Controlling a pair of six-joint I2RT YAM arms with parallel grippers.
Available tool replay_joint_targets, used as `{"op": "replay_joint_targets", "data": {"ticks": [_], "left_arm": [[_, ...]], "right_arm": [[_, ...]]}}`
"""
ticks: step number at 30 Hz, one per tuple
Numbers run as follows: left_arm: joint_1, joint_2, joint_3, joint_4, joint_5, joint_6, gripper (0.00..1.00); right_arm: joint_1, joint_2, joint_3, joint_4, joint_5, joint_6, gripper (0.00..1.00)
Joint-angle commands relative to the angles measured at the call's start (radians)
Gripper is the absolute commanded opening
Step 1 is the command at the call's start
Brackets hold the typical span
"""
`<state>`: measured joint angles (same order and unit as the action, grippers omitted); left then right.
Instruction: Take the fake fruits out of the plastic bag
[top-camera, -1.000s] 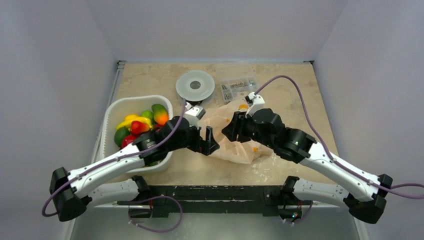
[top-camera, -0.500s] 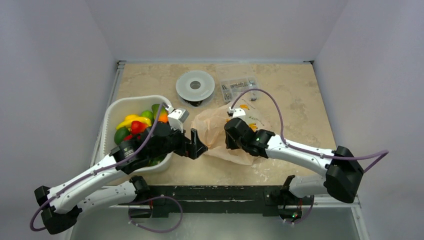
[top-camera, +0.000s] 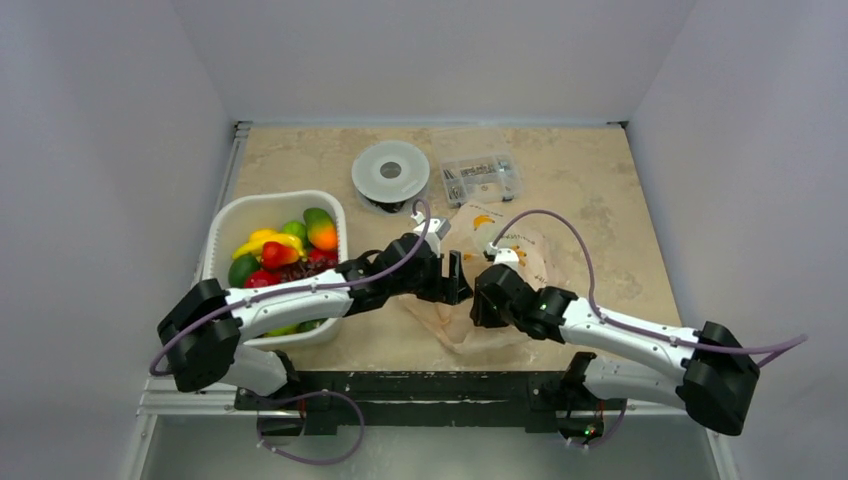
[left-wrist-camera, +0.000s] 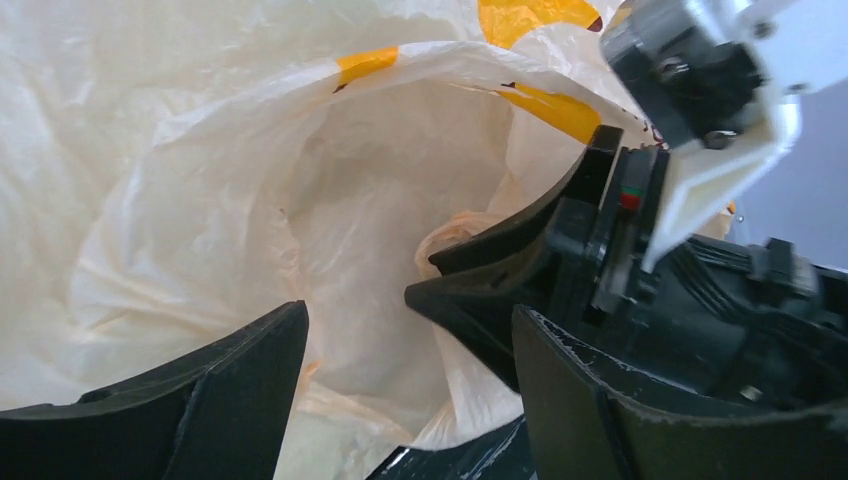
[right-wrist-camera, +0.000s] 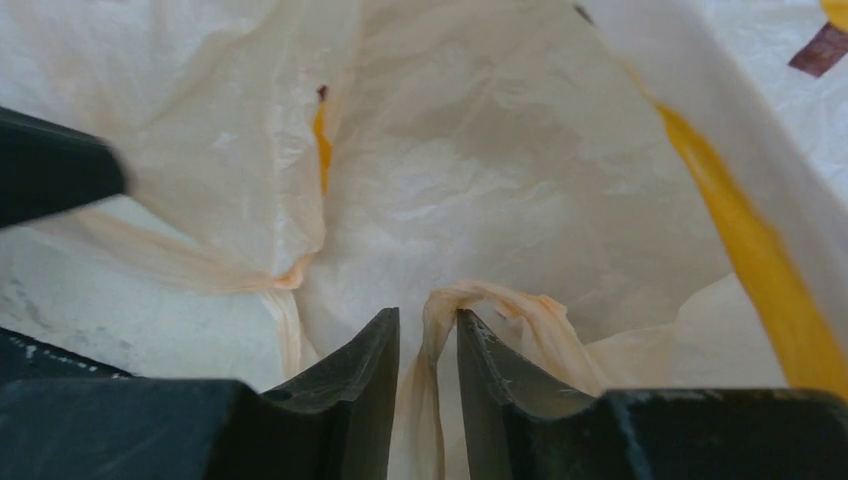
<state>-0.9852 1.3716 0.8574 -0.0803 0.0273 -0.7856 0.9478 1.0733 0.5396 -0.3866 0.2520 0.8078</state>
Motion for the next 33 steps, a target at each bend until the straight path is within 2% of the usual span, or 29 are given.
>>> {"op": "replay_joint_targets", "data": {"ticks": [1,7,11,14,18,20,22,24,28,30,33], "left_arm": [[-0.016,0.041,0.006,0.241,-0.005,-0.065,0.71],[-0.017,0.153,0.002,0.320,-0.003,-0.103,0.58],[-0.020,0.162,0.003,0.302,-0.023,-0.098,0.55],[-0.020,0.135,0.007,0.267,-0.023,-0.080,0.55],[-0.021,0.083,0.002,0.222,-0.023,-0.080,0.55],[-0.021,0.041,-0.016,0.202,-0.024,-0.085,0.54],[-0.021,-0.009,-0.038,0.175,-0.046,-0.080,0.54],[-0.021,-0.060,-0.048,0.135,-0.052,-0.067,0.55],[-0.021,-0.178,-0.078,0.050,-0.054,-0.042,0.58],[-0.020,-0.231,-0.099,0.017,-0.043,-0.035,0.64],[-0.020,-0.295,-0.117,-0.039,-0.034,-0.017,0.74]], "right_arm": [[-0.001,-0.051,0.114,-0.106,0.059,0.028,0.31],[-0.004,-0.157,0.174,-0.184,0.101,0.024,0.31],[-0.005,-0.202,0.280,-0.234,0.114,-0.043,0.32],[-0.005,-0.186,0.369,-0.253,0.136,-0.145,0.42],[-0.005,-0.090,0.518,-0.377,0.282,-0.265,0.51],[-0.006,-0.039,0.561,-0.400,0.291,-0.362,0.70],[-0.006,0.041,0.614,-0.499,0.322,-0.388,0.76],[-0.006,0.108,0.650,-0.570,0.333,-0.405,0.84],[-0.006,0.155,0.663,-0.536,0.230,-0.501,0.91],[-0.007,0.203,0.670,-0.573,0.253,-0.484,0.95],[-0.007,0.281,0.671,-0.562,0.263,-0.509,0.95]]}}
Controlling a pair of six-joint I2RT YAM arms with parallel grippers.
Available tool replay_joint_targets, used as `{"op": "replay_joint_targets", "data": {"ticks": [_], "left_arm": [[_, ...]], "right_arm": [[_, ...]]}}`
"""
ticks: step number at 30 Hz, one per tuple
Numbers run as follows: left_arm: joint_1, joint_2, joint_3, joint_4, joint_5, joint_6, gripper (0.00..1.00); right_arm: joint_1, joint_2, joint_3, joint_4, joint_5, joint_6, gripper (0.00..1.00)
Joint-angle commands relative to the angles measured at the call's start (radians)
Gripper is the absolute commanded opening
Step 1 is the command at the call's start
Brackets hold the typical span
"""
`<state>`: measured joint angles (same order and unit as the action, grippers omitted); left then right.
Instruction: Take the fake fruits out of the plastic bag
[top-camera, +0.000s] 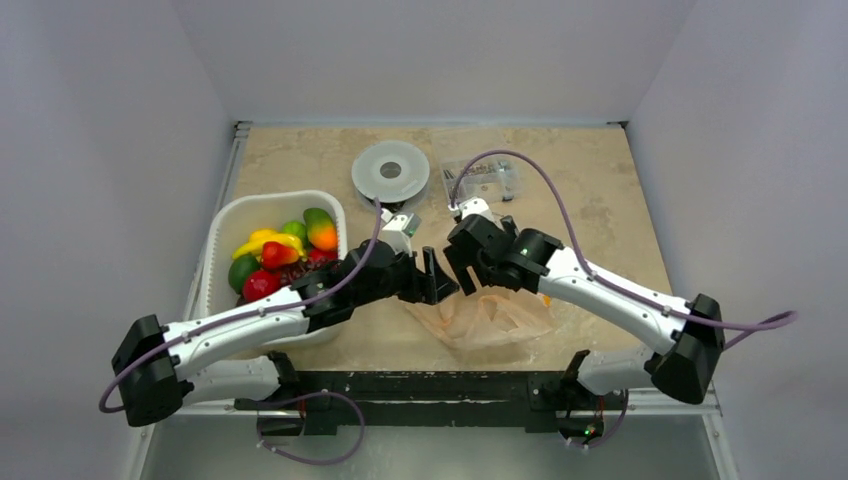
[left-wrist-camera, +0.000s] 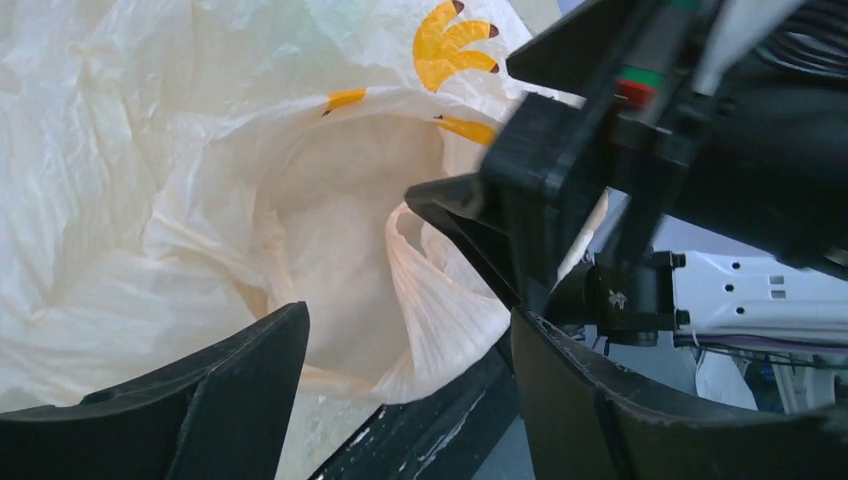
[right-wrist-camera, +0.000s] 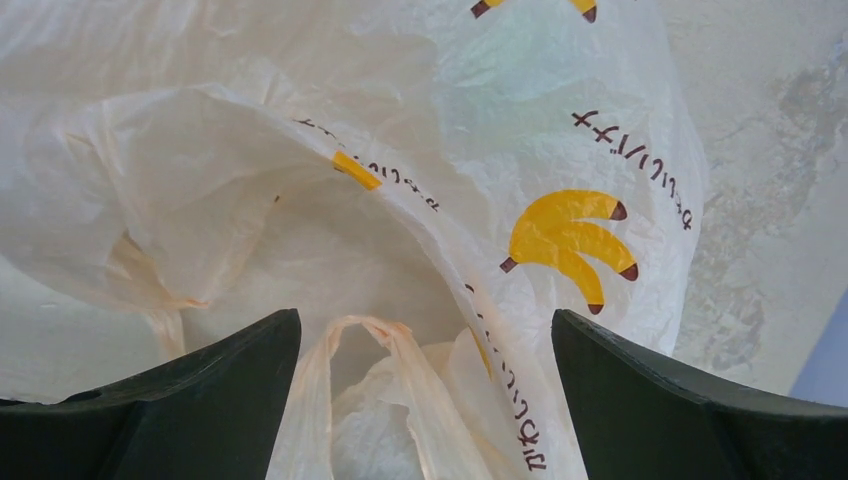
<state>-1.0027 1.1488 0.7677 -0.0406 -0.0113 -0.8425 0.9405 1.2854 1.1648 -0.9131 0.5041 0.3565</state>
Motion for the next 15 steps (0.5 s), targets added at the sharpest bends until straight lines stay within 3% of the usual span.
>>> {"op": "replay_joint_targets", "data": {"ticks": [1,3,8,12,15], "left_arm": [[-0.001,-0.089,-0.040,-0.089,0.005,0.043,0.76],[0.003,-0.125,-0.059,-0.107,0.005,0.042,0.78],[0.006,-0.185,-0.065,-0.136,0.033,0.032,0.79],[0.006,-0.163,-0.073,-0.047,0.113,0.033,0.80],[0.006,-0.079,-0.096,0.099,0.190,0.009,0.79]], "right_arm": [[0.000,0.099,0.050,-0.047,0.036,-0.037,0.95],[0.000,0.162,0.052,-0.051,0.087,-0.031,0.93],[0.000,0.327,0.087,-0.076,0.286,0.024,0.70],[0.000,0.374,0.107,0.015,0.363,0.025,0.33],[0.000,0.346,0.110,0.123,0.278,-0.024,0.22]]}}
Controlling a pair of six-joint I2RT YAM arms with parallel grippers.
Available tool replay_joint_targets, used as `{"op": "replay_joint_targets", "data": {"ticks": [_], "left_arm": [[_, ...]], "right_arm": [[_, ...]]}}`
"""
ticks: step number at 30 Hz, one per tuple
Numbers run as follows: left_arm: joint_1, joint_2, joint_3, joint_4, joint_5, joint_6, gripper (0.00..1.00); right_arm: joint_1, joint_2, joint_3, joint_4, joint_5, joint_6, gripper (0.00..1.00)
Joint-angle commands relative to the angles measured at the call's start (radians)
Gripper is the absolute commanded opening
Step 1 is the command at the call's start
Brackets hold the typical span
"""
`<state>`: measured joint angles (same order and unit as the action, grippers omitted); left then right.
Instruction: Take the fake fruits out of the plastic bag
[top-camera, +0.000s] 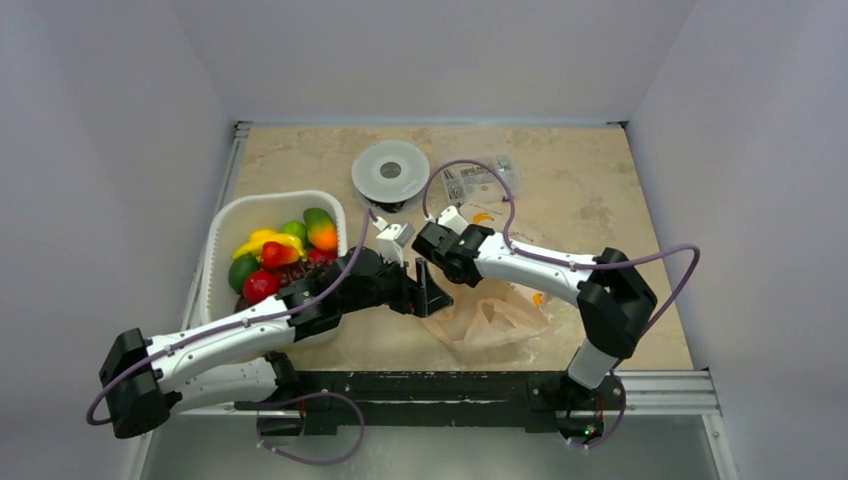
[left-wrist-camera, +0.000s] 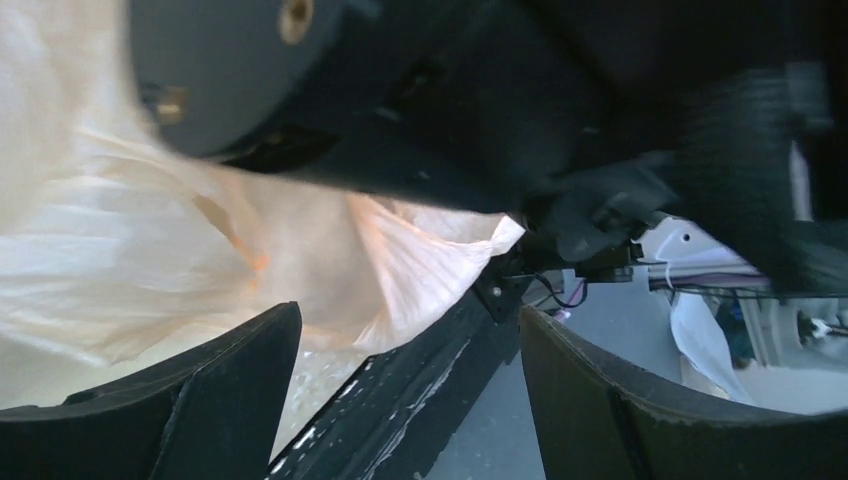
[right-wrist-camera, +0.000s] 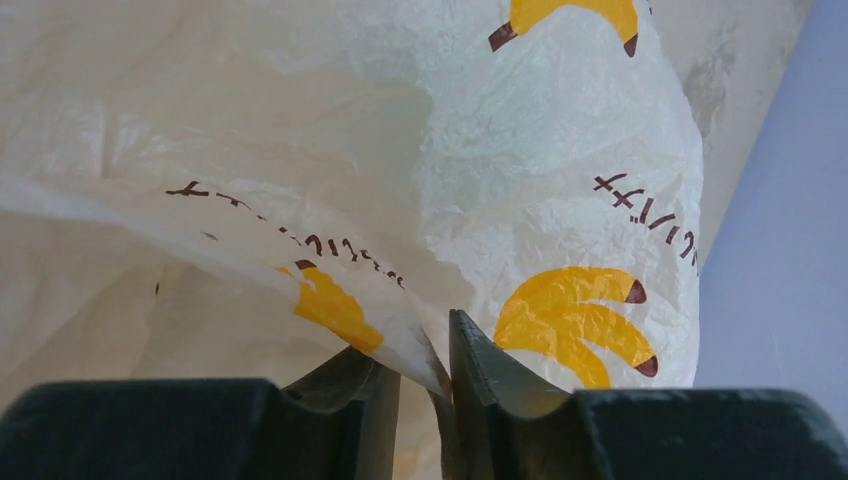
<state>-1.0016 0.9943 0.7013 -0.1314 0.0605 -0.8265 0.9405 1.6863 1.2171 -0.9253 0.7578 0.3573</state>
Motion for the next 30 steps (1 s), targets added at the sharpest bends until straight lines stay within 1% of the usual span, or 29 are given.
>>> {"op": "replay_joint_targets", "data": {"ticks": [1,4,6,7,8,13,16,18,21,23,26,30], "left_arm": [[0.004,0.106,-0.035,0.237,0.137,-0.020,0.78],[-0.002,0.186,-0.048,0.353,0.157,-0.051,0.76],[-0.007,0.231,-0.037,0.390,0.150,-0.056,0.76],[-0.010,0.249,-0.024,0.396,0.142,-0.054,0.75],[-0.012,0.268,-0.010,0.393,0.130,-0.051,0.74],[-0.014,0.328,0.019,0.368,0.021,-0.067,0.62],[-0.020,0.332,-0.029,0.448,-0.041,-0.091,0.53],[-0.020,0.333,-0.078,0.533,-0.056,-0.110,0.53],[-0.020,0.338,-0.115,0.587,-0.057,-0.124,0.54],[-0.020,0.356,-0.105,0.585,-0.076,-0.124,0.54],[-0.019,0.414,-0.068,0.592,-0.081,-0.123,0.50],[-0.016,0.496,-0.032,0.633,-0.125,-0.140,0.46]], "right_arm": [[0.001,-0.071,0.059,0.158,0.000,-0.034,0.19],[0.000,-0.144,0.043,0.240,-0.079,-0.072,0.09],[0.000,-0.193,0.022,0.296,-0.117,-0.089,0.04],[0.000,-0.212,0.014,0.314,-0.138,-0.094,0.00],[-0.001,-0.227,0.008,0.333,-0.160,-0.096,0.00],[-0.029,-0.279,-0.024,0.371,-0.230,-0.078,0.00],[-0.080,-0.324,-0.061,0.414,-0.328,-0.057,0.00],[-0.105,-0.350,-0.088,0.445,-0.393,-0.046,0.00],[-0.138,-0.373,-0.108,0.458,-0.457,-0.035,0.00],[-0.144,-0.380,-0.116,0.459,-0.457,-0.031,0.00],[-0.163,-0.382,-0.113,0.446,-0.458,-0.004,0.00],[-0.166,-0.398,-0.105,0.447,-0.488,0.045,0.00]]}}
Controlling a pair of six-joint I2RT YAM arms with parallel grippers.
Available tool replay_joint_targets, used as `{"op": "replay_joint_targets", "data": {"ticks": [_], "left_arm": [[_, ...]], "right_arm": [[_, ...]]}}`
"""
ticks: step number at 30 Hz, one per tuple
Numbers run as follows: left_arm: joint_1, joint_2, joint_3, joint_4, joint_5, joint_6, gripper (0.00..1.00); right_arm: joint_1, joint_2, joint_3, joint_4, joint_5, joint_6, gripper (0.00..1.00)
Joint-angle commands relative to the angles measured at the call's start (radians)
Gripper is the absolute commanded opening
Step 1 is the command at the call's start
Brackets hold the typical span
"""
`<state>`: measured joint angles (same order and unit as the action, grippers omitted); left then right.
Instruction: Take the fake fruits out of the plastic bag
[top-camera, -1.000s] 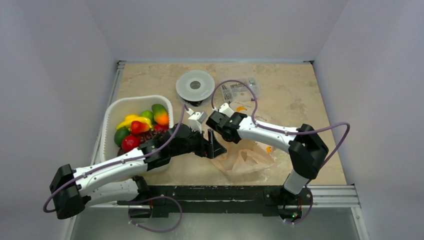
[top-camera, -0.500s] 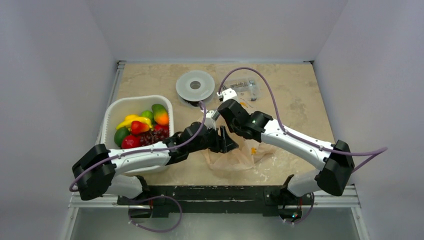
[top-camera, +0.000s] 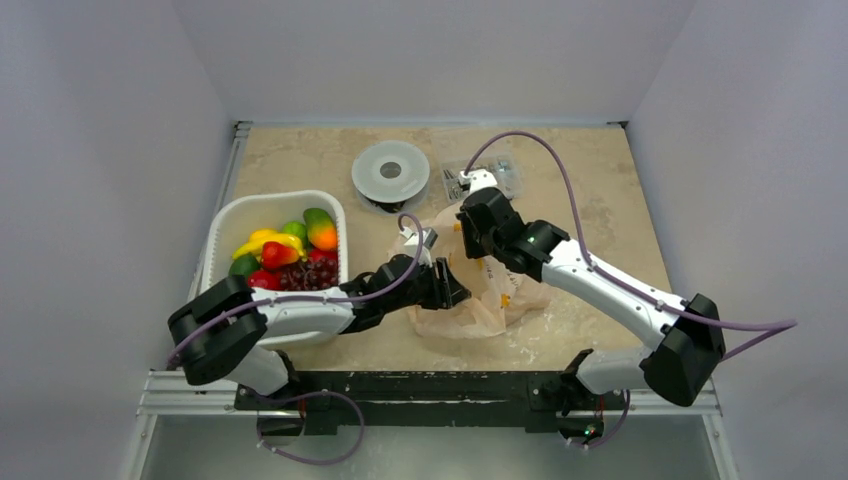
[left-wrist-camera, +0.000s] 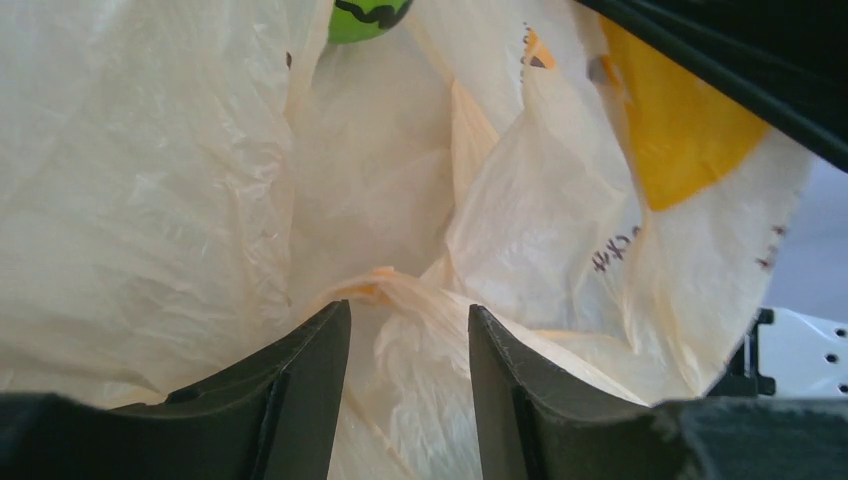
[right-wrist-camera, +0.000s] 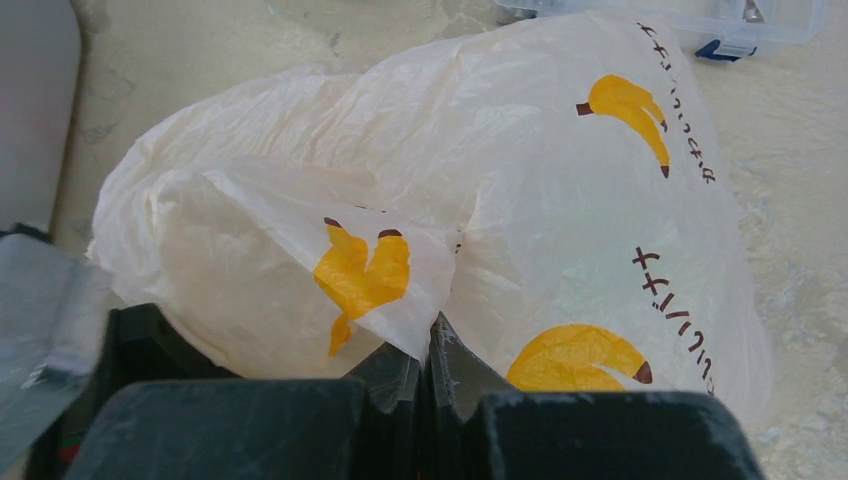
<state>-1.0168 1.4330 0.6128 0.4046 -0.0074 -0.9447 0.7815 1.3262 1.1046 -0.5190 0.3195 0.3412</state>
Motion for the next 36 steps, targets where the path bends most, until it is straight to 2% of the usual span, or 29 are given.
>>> {"op": "replay_joint_targets", "data": {"ticks": [1,4,10,11,14,16,18,19,22,27,30,33,35,36], "left_arm": [[0.000,0.076,0.070,0.100,-0.071,-0.019,0.44],[0.001,0.129,0.110,0.125,-0.134,-0.021,0.37],[0.018,0.250,0.155,0.252,-0.193,-0.001,0.40],[0.022,0.272,0.168,0.266,-0.190,0.003,0.43],[0.026,0.317,0.203,0.237,-0.215,0.005,0.65],[0.027,0.317,0.209,0.205,-0.248,0.010,0.74],[0.024,0.311,0.230,0.136,-0.284,0.020,0.97],[0.024,0.312,0.244,0.110,-0.297,0.025,1.00],[0.025,0.347,0.278,0.133,-0.290,0.062,1.00],[0.020,0.474,0.396,0.186,-0.194,0.096,1.00],[0.018,0.546,0.485,0.167,-0.198,0.077,1.00],[0.017,0.627,0.633,0.048,-0.235,0.095,0.99],[0.017,0.668,0.693,-0.008,-0.262,0.114,0.90],[0.017,0.676,0.722,-0.024,-0.275,0.117,0.80]], "right_arm": [[-0.007,-0.040,0.010,0.041,-0.062,0.077,0.00],[-0.010,-0.052,0.004,0.050,-0.094,0.115,0.00],[-0.016,-0.066,0.003,0.049,-0.109,0.138,0.00],[-0.016,-0.068,0.004,0.048,-0.111,0.135,0.00],[-0.020,-0.070,0.010,0.042,-0.115,0.122,0.00],[-0.022,-0.079,0.012,0.043,-0.119,0.116,0.00],[-0.025,-0.088,0.010,0.043,-0.122,0.110,0.00],[-0.027,-0.091,0.008,0.045,-0.126,0.107,0.00],[-0.029,-0.097,-0.005,0.060,-0.145,0.098,0.00],[-0.030,-0.095,-0.022,0.071,-0.161,0.097,0.00],[-0.031,-0.101,-0.037,0.073,-0.165,0.092,0.00],[-0.034,-0.113,-0.050,0.065,-0.162,0.093,0.00],[-0.033,-0.125,-0.053,0.055,-0.157,0.098,0.00],[-0.033,-0.131,-0.058,0.050,-0.156,0.101,0.00]]}}
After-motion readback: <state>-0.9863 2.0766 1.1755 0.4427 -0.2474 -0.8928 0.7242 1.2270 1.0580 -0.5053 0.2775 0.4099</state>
